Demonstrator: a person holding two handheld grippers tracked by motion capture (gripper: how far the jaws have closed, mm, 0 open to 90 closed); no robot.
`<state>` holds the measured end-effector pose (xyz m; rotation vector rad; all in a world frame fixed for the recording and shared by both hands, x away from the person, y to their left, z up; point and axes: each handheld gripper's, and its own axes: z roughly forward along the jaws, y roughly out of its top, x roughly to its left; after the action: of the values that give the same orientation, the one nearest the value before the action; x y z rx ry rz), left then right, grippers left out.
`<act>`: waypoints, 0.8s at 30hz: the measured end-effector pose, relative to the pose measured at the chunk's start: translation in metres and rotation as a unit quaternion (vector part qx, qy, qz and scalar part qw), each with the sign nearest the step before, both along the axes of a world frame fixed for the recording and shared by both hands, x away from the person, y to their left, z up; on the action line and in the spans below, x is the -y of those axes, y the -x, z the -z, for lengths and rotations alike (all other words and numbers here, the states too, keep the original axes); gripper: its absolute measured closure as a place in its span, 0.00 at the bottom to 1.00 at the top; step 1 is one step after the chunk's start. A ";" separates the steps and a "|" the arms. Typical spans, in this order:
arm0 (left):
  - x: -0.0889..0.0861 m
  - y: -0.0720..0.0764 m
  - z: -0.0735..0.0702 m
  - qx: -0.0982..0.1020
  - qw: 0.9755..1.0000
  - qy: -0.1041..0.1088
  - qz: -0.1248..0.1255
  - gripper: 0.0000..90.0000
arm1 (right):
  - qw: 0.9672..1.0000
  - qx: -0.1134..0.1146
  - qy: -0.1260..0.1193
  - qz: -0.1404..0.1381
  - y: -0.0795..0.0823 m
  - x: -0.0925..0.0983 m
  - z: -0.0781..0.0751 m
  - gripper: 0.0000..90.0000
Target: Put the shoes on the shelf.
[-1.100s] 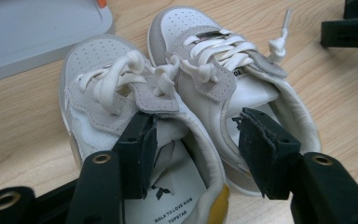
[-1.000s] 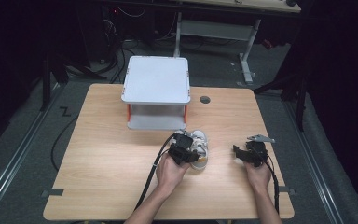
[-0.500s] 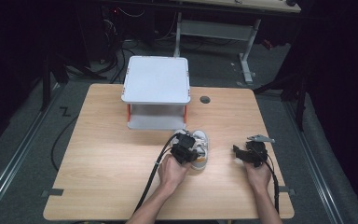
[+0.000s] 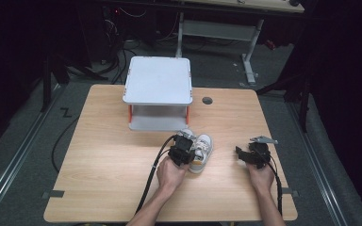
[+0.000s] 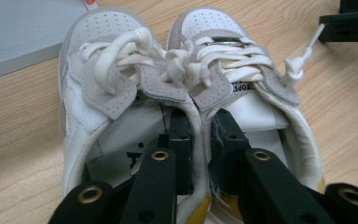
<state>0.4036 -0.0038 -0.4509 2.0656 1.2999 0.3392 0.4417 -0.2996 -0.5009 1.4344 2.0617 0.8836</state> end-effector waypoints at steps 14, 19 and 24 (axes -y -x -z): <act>-0.016 0.012 -0.009 0.010 0.999 0.019 0.031 0.90 | 1.000 -0.001 -0.001 -0.001 0.000 0.000 0.000 0.40; -0.024 0.017 -0.014 0.012 0.999 0.030 0.039 0.89 | 1.000 -0.001 -0.003 -0.003 0.000 0.000 0.000 0.39; -0.032 0.020 -0.019 0.017 0.998 0.031 0.043 0.89 | 1.000 -0.002 -0.002 -0.003 0.000 0.000 0.000 0.39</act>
<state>0.3837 0.0278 -0.4316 2.0471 1.1835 0.2911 0.4418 -0.2996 -0.5009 1.4328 2.0691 0.8887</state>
